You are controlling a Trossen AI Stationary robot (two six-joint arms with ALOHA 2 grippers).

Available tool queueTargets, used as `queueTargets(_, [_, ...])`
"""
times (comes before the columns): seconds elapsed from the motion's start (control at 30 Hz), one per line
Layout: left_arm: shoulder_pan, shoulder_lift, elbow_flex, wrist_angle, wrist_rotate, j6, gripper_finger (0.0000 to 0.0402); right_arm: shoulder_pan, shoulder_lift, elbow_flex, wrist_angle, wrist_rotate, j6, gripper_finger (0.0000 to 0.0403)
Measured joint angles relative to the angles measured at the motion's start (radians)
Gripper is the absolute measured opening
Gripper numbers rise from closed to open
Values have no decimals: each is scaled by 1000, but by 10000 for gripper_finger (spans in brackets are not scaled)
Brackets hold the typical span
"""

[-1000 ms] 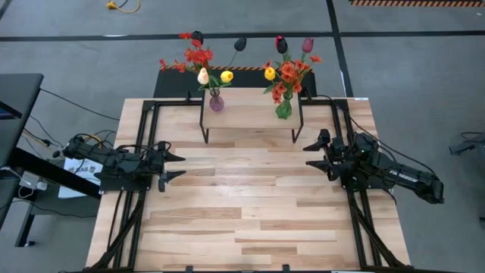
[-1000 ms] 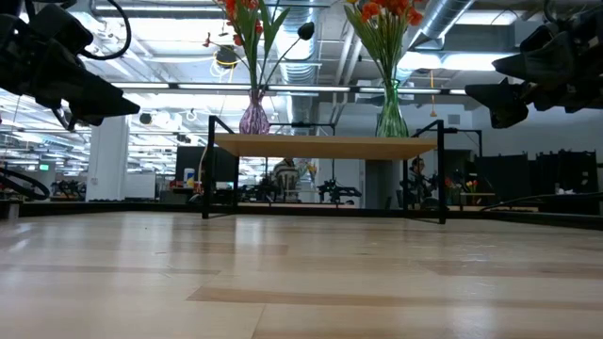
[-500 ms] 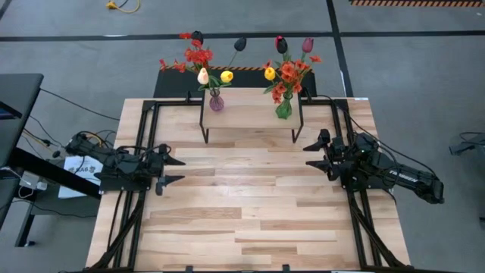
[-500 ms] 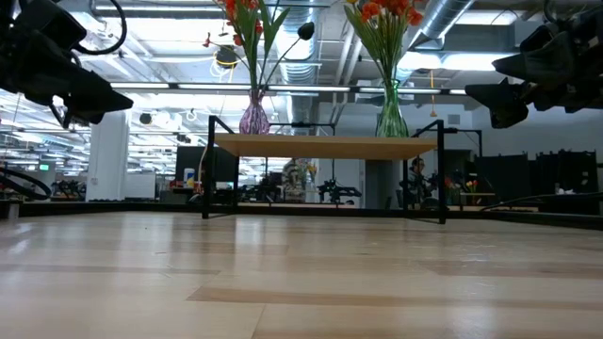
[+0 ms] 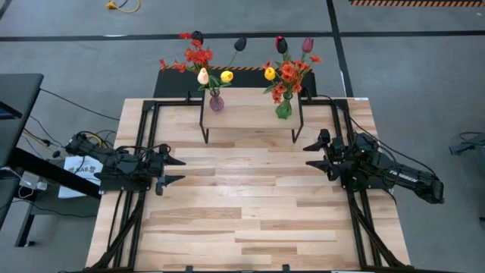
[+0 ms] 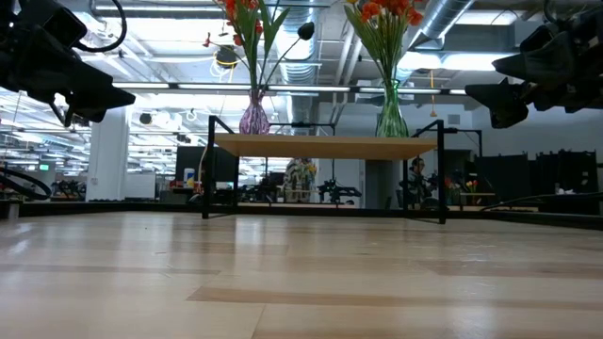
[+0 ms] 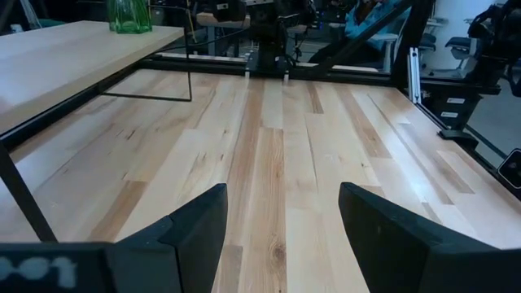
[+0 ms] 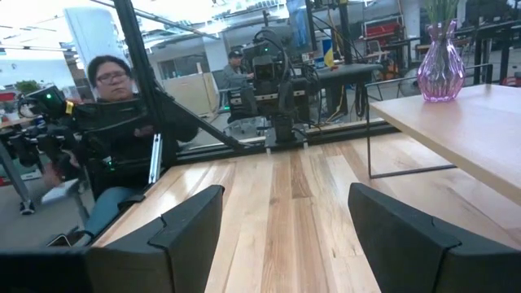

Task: Pick and place flowers into a vace then onto a shelf
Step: Return to Home Position

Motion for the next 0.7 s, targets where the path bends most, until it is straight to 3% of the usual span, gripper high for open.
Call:
queueTargets(0.17, [0, 0, -2, 25, -5, 8, 226, 0, 0, 0, 0, 0, 0, 260])
queueTargets(0.27, [0, 1, -13, 197, -5, -4, 226, 0, 0, 0, 0, 0, 0, 260])
queueTargets(0.37, [0, -2, -42, 415, 105, -44, 226, 0, 0, 0, 0, 0, 0, 260])
queueTargets(0.47, [0, -1, -90, 523, 226, -84, 226, 0, 0, 0, 0, 0, 0, 260])
queueTargets(0.7, [0, 0, -92, 399, 318, -75, 226, 0, 0, 0, 0, 0, 0, 260])
